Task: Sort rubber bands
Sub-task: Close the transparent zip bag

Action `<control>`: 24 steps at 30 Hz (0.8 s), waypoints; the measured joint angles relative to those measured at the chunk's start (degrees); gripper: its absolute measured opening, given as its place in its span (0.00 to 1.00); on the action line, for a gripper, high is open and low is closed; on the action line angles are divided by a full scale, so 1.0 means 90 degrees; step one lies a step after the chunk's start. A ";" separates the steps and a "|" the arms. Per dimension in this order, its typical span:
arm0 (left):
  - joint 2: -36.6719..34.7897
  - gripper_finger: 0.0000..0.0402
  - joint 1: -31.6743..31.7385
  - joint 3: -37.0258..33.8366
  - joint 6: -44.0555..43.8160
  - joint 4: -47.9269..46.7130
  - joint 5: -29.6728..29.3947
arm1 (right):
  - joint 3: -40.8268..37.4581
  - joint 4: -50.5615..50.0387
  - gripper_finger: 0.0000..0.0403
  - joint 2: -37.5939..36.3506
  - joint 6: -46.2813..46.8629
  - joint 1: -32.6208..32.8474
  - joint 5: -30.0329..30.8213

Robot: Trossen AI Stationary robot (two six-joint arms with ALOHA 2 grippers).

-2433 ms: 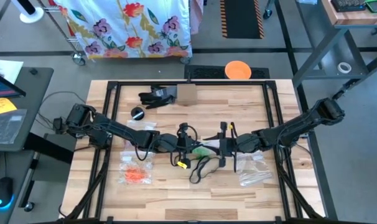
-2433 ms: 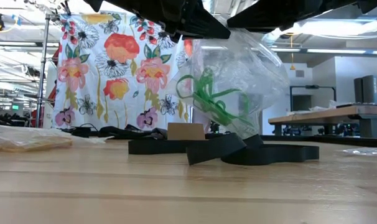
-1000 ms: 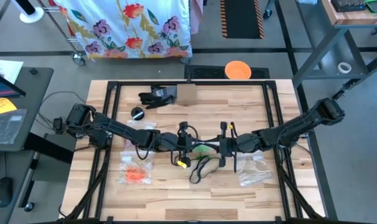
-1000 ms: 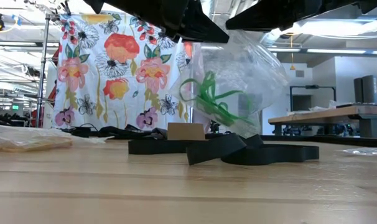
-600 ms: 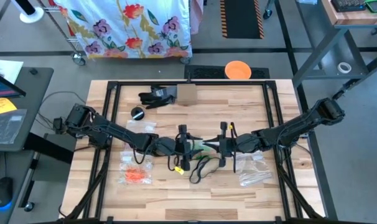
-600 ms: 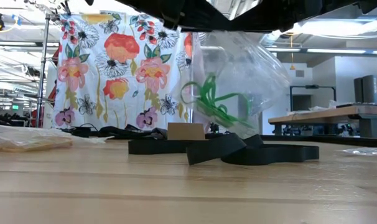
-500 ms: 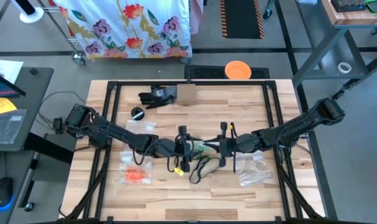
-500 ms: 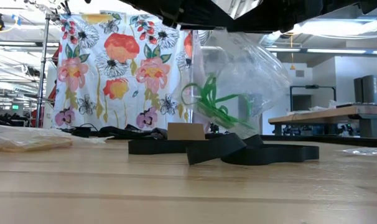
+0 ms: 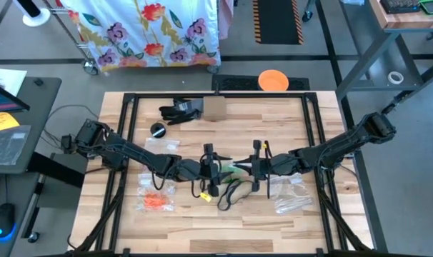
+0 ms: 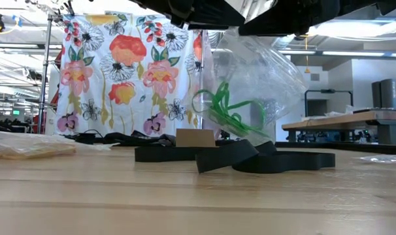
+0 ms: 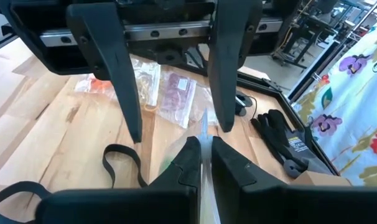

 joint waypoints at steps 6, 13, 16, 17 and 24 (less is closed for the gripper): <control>0.0000 0.53 -0.0001 0.0000 -0.0053 0.0001 -0.0028 | 0.0000 0.0004 0.04 0.0000 -0.0002 -0.0001 -0.0001; 0.0002 0.36 -0.0003 0.0000 -0.0079 -0.0004 -0.0028 | 0.0000 0.0005 0.04 0.0000 -0.0002 -0.0001 -0.0002; 0.0002 0.25 -0.0006 0.0000 -0.0081 -0.0004 -0.0020 | 0.0000 0.0005 0.04 0.0000 -0.0004 -0.0001 -0.0003; 0.0002 0.21 -0.0009 0.0000 -0.0084 -0.0006 0.0017 | 0.0000 0.0005 0.04 0.0000 -0.0004 -0.0001 -0.0004; 0.0002 0.02 -0.0006 0.0002 -0.0098 -0.0004 0.0099 | 0.0000 -0.0012 0.04 0.0000 -0.0021 0.0005 -0.0053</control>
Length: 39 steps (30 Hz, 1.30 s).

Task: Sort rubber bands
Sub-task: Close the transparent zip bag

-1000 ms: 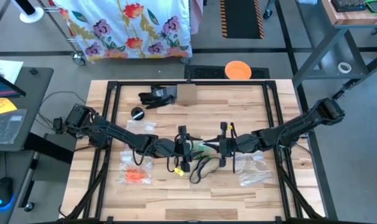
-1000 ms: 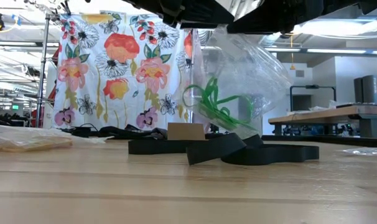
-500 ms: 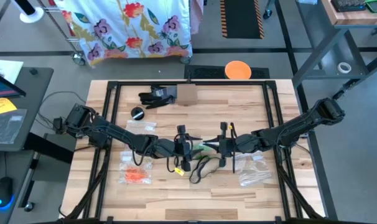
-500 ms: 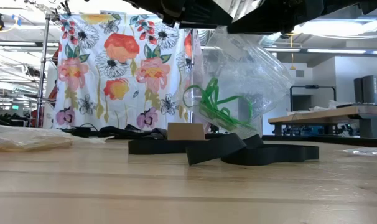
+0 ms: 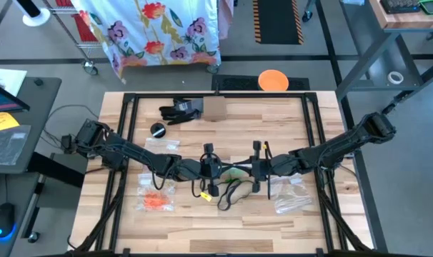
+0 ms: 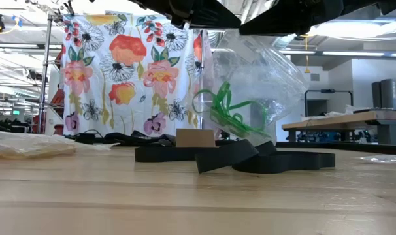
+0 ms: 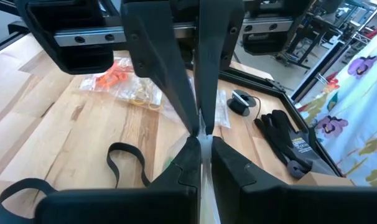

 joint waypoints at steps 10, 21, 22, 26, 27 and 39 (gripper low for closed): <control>-0.0014 0.00 -0.0024 0.0000 -0.0020 -0.0016 0.0030 | 0.0002 -0.0091 0.04 0.0002 0.0002 -0.0001 0.0001; -0.0204 0.00 -0.0226 0.0005 0.0095 -0.0152 -0.0272 | 0.0021 -0.0098 0.04 -0.0005 0.0004 -0.0001 0.0011; -0.0219 0.00 -0.0236 0.0005 0.0098 -0.0175 -0.0274 | 0.0019 -0.0106 0.04 -0.0002 0.0004 -0.0001 0.0011; -0.0245 0.00 -0.0254 0.0005 0.0099 -0.0161 -0.0298 | 0.0019 -0.0115 0.04 -0.0005 -0.0001 -0.0001 0.0020; -0.0245 0.00 -0.0265 0.0005 0.0102 -0.0165 -0.0319 | 0.0016 -0.0129 0.04 -0.0005 -0.0002 -0.0001 0.0020; -0.0455 0.00 -0.0486 0.0024 0.0138 -0.0086 -0.0556 | -0.0014 -0.0358 0.04 -0.0005 0.0015 -0.0013 0.0285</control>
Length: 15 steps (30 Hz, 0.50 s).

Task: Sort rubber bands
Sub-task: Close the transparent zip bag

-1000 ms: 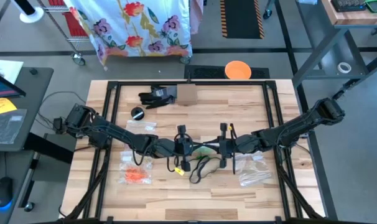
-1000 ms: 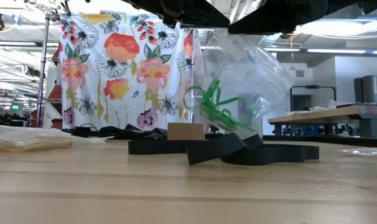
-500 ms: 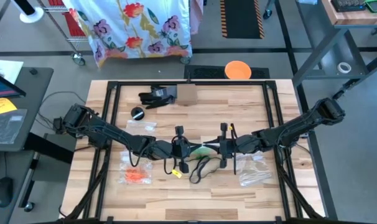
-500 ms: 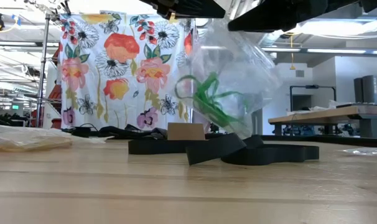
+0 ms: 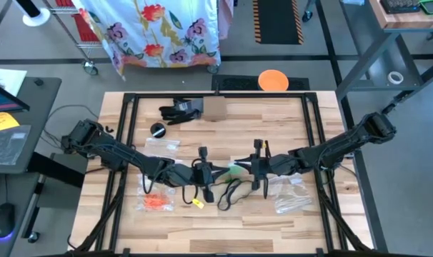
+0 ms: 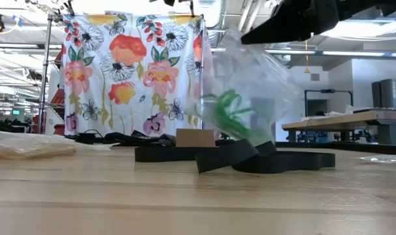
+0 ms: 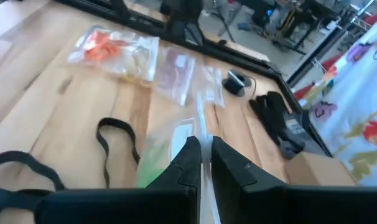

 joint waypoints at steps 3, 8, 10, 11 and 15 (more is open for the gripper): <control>-0.0049 0.00 -0.0078 -0.0016 0.0058 -0.0102 -0.0038 | 0.0004 0.0002 0.04 0.0003 0.0004 0.0002 -0.0009; -0.0058 0.00 -0.0053 -0.0016 0.0051 -0.0169 -0.0035 | 0.0004 0.0026 0.04 0.0002 0.0011 0.0002 -0.0029; -0.0002 0.00 0.0010 -0.0014 0.0030 -0.0152 -0.0041 | 0.0004 0.0033 0.04 0.0000 0.0012 0.0003 -0.0034; 0.0019 0.00 0.0036 -0.0014 0.0050 -0.0188 -0.0044 | 0.0004 0.0046 0.04 0.0003 0.0012 0.0005 -0.0043; 0.0121 0.03 0.0168 -0.0016 0.0199 -0.0263 -0.0044 | 0.0004 0.0053 0.04 0.0000 0.0009 0.0007 -0.0055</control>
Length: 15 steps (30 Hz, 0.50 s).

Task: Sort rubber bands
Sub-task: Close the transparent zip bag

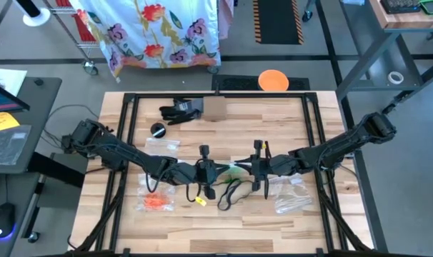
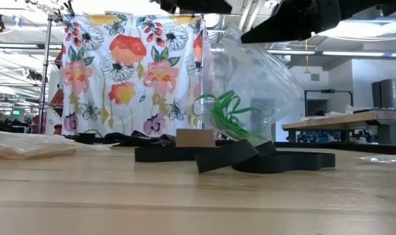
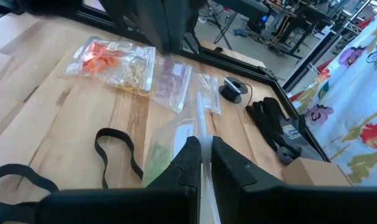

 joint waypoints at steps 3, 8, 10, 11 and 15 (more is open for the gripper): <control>0.0030 0.12 0.0098 -0.0002 0.0005 -0.0095 0.0033 | 0.0000 -0.0001 0.04 0.0000 0.0002 0.0000 -0.0005; 0.0026 0.34 0.0174 -0.0002 -0.0048 -0.0204 0.0171 | 0.0002 -0.0001 0.04 0.0000 0.0000 0.0000 -0.0018; 0.0026 0.43 0.0170 0.0000 -0.0057 -0.0187 0.0223 | 0.0007 -0.0001 0.04 0.0000 0.0000 0.0000 -0.0017; 0.0023 0.47 0.0178 0.0000 -0.0089 -0.0200 0.0307 | 0.0007 -0.0001 0.04 0.0000 0.0000 0.0000 -0.0019; 0.0026 0.57 0.0277 -0.0002 -0.0342 -0.0150 0.0560 | 0.0007 0.0010 0.04 0.0000 0.0000 0.0000 -0.0021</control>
